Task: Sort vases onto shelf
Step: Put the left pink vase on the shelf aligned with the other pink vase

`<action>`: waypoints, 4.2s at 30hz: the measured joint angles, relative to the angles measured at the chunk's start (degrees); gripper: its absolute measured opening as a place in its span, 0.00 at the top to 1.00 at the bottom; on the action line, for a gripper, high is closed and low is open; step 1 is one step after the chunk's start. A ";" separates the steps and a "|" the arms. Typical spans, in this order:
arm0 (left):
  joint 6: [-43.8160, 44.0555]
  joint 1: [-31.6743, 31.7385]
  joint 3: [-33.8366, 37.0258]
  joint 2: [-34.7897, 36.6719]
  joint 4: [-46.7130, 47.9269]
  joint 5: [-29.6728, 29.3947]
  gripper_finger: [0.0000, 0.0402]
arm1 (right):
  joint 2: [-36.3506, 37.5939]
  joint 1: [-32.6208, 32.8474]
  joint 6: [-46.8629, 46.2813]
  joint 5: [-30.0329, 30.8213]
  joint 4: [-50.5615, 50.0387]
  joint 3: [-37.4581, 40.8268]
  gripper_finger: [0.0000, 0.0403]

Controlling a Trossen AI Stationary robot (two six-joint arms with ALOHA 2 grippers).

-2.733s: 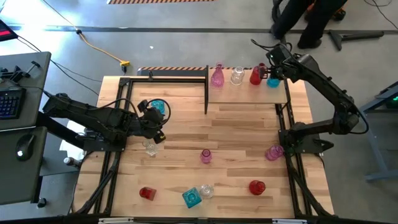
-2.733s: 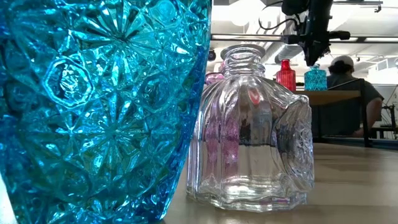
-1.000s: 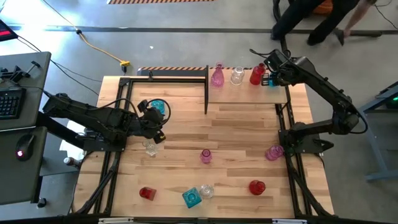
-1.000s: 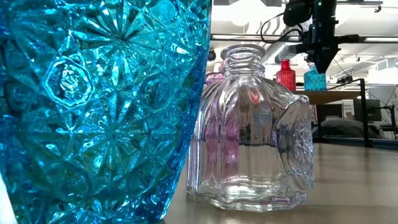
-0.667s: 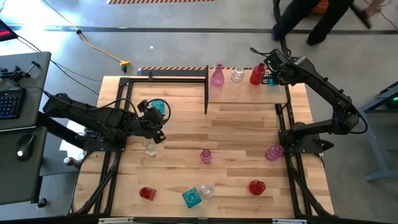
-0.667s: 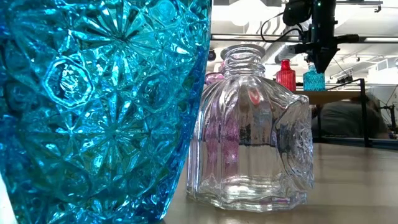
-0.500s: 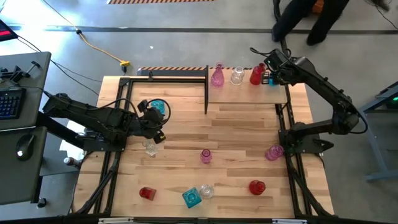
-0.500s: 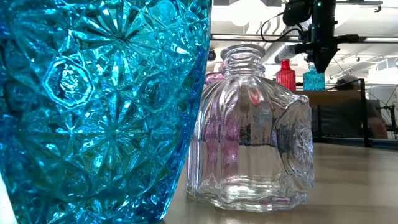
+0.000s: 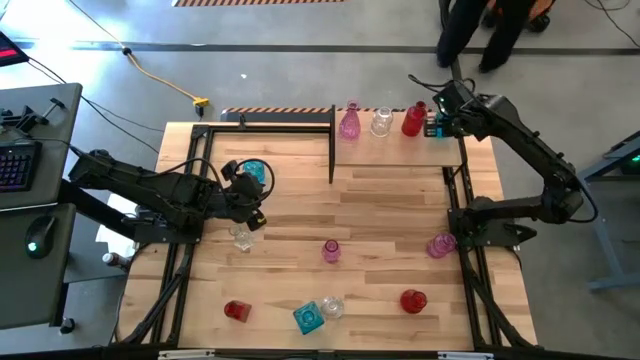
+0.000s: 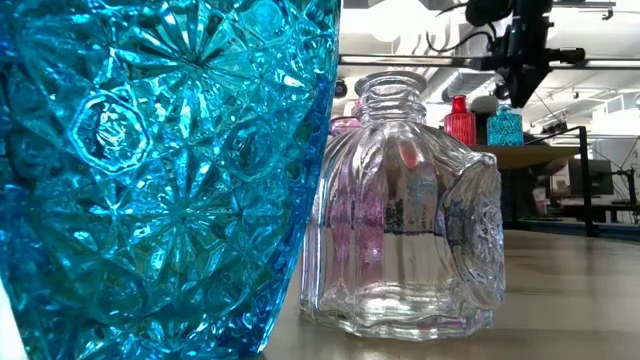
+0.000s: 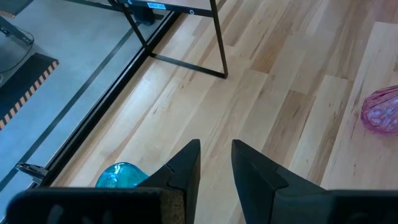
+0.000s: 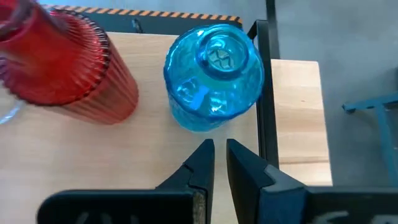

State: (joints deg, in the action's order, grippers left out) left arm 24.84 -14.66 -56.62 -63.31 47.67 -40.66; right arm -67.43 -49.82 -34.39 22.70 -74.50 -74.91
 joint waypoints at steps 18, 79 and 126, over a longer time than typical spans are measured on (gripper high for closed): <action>2.08 0.02 0.00 0.00 -0.01 0.04 0.79 | 7.19 8.54 3.38 -8.44 -3.63 0.00 0.93; -13.90 3.47 -8.20 -20.93 -29.03 26.94 0.70 | 7.19 26.49 5.95 -3.45 -7.52 0.00 0.93; -12.06 5.90 -13.18 -33.66 -28.71 38.62 0.70 | 7.16 26.49 2.28 -1.66 -7.10 4.69 0.93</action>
State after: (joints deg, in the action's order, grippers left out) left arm 12.78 -8.75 -69.80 -96.97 18.96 -2.04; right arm -60.27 -23.33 -32.10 21.04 -81.60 -70.22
